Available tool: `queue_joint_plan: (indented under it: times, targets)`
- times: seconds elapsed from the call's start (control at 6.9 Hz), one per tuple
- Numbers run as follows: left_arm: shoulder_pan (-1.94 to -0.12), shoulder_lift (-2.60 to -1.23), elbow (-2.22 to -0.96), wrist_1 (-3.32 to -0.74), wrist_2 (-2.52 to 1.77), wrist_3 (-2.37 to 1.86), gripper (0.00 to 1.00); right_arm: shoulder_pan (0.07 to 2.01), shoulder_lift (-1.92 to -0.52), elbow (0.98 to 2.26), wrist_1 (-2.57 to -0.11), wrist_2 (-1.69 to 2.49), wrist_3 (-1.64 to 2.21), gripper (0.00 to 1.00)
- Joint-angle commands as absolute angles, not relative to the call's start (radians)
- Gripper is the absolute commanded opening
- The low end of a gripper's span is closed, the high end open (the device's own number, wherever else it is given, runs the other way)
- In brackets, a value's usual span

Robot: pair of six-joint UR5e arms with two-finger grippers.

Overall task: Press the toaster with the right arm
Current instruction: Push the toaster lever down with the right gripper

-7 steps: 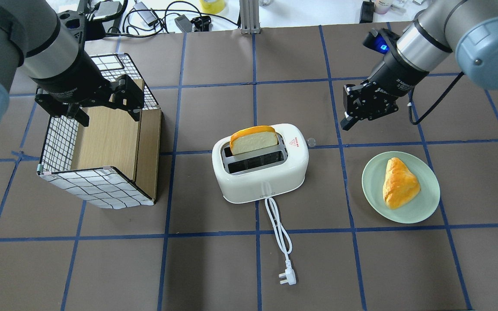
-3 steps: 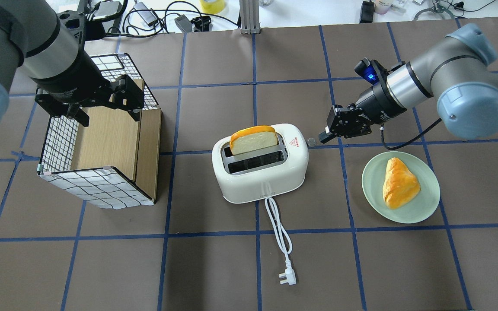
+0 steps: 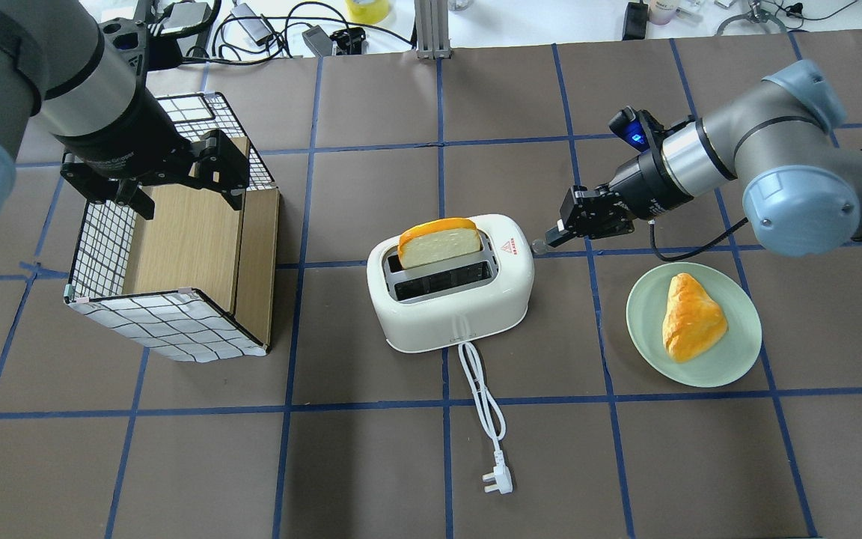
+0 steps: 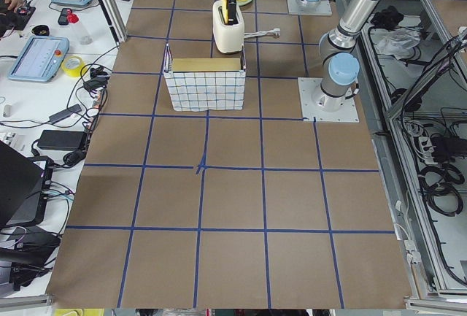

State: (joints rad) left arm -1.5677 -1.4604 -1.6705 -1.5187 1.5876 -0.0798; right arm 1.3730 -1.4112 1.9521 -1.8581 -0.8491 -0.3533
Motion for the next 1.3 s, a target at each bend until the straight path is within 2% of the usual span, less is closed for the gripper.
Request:
queue_joint_plan:
  times: [0.0,1.16]
  targets:
    - [-1.568,-1.460,-1.671,-1.519,1.589,-0.080,1.00,1.373,-1.404,1.962,-1.868,-0.818,-0.360,0.00]
    - [-1.568,-1.460,-1.671,-1.519,1.588,-0.080,1.00,1.374,-1.321,1.996,-1.969,-0.833,-0.442,0.00]
